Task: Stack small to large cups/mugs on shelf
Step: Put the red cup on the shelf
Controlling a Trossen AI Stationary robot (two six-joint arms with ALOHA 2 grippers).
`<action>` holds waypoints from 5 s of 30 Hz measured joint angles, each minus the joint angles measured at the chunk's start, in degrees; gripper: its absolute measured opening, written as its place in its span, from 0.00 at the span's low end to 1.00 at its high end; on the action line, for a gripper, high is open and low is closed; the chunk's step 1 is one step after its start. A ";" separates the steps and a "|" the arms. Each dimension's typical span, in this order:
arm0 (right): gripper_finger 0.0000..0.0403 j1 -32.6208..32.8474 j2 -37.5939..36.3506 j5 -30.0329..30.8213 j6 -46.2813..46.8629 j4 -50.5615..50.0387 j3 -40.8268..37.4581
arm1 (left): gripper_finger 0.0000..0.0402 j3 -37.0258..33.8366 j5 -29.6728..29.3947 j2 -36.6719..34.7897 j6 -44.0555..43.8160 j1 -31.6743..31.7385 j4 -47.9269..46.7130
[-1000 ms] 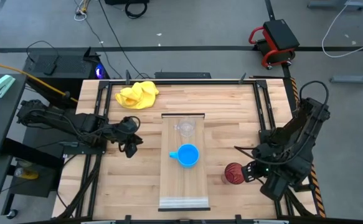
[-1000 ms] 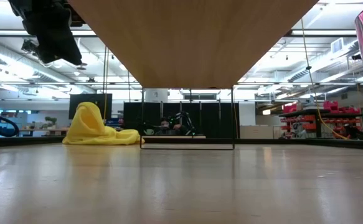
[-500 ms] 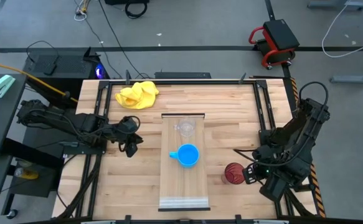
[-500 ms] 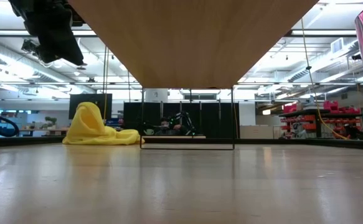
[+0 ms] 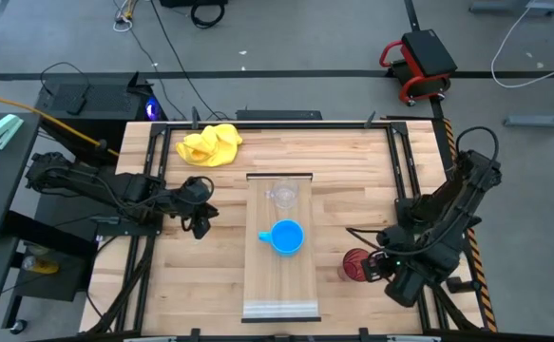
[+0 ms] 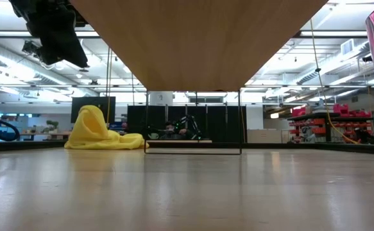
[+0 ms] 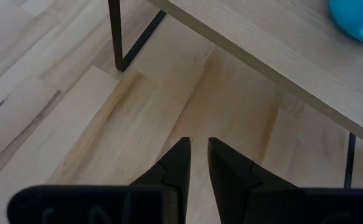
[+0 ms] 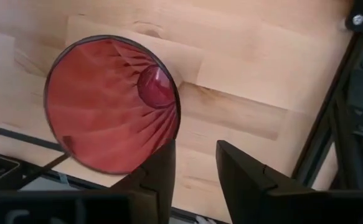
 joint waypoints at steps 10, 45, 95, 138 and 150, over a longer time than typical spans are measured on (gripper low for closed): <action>0.32 -3.11 -0.03 0.03 -1.94 3.10 -3.22 | 0.15 0.00 0.02 0.00 -0.13 0.00 0.00; 0.24 -7.19 0.00 -2.11 -8.40 9.22 -8.45 | 0.14 0.00 0.04 0.02 0.00 0.00 0.00; 0.01 -7.69 -0.12 -5.14 -16.84 -8.17 25.18 | 0.09 0.00 -0.83 0.02 -0.20 0.02 0.01; 0.01 -19.34 19.56 1.02 -75.21 -2.11 55.37 | 0.03 0.00 -2.30 0.00 -5.33 0.07 0.02; 0.01 -19.75 23.17 -2.59 -84.57 -5.79 55.66 | 0.04 0.00 -2.30 0.02 -6.38 0.09 -0.02</action>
